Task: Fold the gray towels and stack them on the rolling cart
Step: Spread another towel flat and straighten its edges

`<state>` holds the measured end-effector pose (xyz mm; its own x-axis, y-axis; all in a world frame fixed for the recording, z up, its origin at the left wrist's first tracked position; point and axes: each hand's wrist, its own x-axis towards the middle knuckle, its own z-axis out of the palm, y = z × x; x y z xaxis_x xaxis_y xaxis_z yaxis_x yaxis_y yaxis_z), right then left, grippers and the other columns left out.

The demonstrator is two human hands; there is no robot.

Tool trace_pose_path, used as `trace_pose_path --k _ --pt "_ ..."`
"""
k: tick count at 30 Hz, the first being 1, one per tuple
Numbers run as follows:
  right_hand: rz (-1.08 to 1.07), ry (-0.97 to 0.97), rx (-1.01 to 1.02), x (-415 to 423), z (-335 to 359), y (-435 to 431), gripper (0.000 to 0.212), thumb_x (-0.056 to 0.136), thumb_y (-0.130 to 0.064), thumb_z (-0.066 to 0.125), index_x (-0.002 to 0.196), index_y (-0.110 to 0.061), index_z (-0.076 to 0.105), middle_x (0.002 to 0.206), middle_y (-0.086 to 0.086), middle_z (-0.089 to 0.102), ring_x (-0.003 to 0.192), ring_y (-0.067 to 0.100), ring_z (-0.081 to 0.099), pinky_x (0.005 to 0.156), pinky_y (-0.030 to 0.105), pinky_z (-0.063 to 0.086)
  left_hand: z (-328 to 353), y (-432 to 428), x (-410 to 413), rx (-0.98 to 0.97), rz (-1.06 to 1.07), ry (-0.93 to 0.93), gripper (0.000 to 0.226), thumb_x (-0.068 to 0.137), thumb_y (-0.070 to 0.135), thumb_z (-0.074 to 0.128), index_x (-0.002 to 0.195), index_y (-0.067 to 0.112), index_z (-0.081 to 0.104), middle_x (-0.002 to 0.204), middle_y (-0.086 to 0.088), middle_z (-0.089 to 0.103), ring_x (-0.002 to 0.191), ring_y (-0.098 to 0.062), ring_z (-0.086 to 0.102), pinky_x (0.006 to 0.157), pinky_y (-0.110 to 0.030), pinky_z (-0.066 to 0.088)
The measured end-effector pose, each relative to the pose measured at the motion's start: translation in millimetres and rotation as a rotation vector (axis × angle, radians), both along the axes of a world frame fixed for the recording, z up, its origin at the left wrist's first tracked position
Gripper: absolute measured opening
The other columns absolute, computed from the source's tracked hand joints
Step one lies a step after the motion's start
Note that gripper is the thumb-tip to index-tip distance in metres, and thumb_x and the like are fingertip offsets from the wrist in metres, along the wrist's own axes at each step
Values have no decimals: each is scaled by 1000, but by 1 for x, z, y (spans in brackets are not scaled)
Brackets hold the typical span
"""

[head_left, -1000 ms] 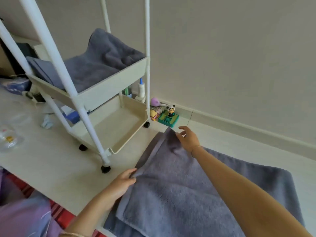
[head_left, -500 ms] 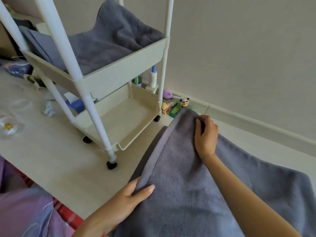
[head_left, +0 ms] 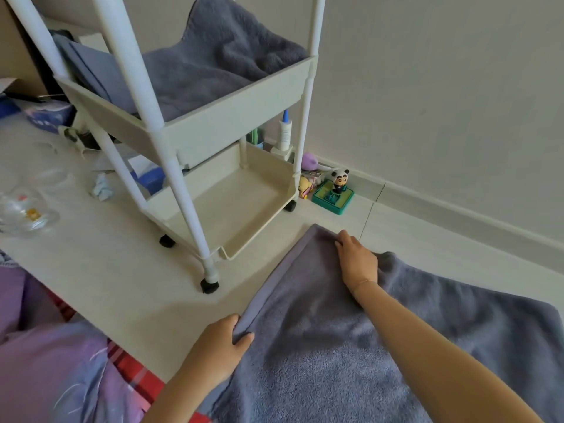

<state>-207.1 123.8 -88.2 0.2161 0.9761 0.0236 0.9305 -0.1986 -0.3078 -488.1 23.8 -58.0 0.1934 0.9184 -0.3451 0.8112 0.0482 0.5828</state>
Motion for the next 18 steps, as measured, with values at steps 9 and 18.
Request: trace_pose_path --k 9,18 --pt "-164 33 -1 89 4 -61 21 99 -37 35 95 -19 45 99 9 64 81 33 60 70 42 50 5 -5 67 -50 -256 128 32 92 43 52 74 23 34 73 6 39 79 -21 50 65 -29 34" --pt "-294 -12 28 78 4 -36 21 99 -26 41 106 -10 52 108 13 60 100 34 52 87 41 38 -2 9 90 169 -222 196 23 96 40 47 103 18 50 98 4 40 85 -16 47 72 -27 40"
